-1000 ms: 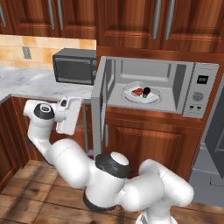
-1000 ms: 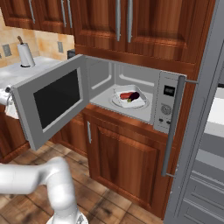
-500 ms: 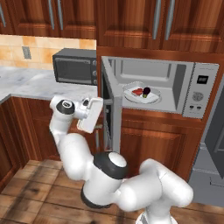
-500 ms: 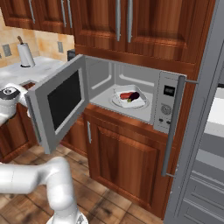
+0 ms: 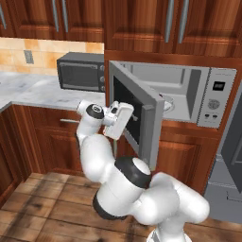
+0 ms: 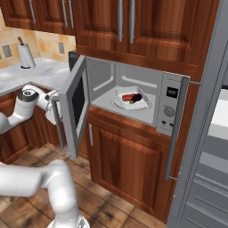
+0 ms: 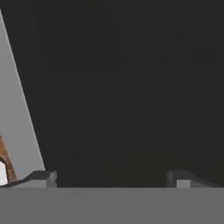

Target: Place the tupperware containing the steak and eggplant meal in the microwave. Close the microwave door and press the start button to reheat the meal.

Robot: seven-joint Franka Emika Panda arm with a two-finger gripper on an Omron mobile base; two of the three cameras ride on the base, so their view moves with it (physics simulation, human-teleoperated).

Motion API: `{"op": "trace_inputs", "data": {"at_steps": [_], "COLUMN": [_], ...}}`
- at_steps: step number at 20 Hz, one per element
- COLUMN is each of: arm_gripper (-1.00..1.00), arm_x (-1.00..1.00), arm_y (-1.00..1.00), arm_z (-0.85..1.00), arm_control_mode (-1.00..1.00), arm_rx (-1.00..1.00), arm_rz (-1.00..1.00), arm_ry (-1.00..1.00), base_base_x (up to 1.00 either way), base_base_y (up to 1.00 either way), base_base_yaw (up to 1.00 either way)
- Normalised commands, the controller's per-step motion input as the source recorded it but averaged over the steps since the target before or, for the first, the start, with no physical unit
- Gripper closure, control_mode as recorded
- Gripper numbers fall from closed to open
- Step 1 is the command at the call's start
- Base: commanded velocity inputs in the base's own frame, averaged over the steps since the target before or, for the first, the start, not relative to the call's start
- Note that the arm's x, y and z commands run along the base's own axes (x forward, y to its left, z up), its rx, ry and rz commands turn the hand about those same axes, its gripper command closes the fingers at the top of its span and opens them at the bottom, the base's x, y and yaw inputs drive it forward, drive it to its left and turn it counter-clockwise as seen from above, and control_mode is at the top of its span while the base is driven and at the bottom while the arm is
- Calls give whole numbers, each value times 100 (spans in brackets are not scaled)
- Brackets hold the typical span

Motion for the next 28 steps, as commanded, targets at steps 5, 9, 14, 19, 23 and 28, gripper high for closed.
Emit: {"op": "trace_inputs", "data": {"at_steps": [5,9,14,19,23,28], "arm_gripper": [-100,-100,-100,-100,-100,-100], "arm_x": [11,27,41,52,58,60], "arm_y": [-67,-68,-64,-63,-57,-46], "arm_z": [0,0,0,0,0,2], "arm_control_mode": [-100,-100,-100,-100,-100,-100], "arm_rx": [0,0,0,0,0,0], "arm_rz": [1,6,12,13,13,14], "arm_ry": [-13,-15,-13,-13,-7,-1], "base_base_x": [0,0,0,0,0,0], "base_base_y": [0,0,0,0,0,0], "base_base_yaw": [0,0,0,0,0,0]}}
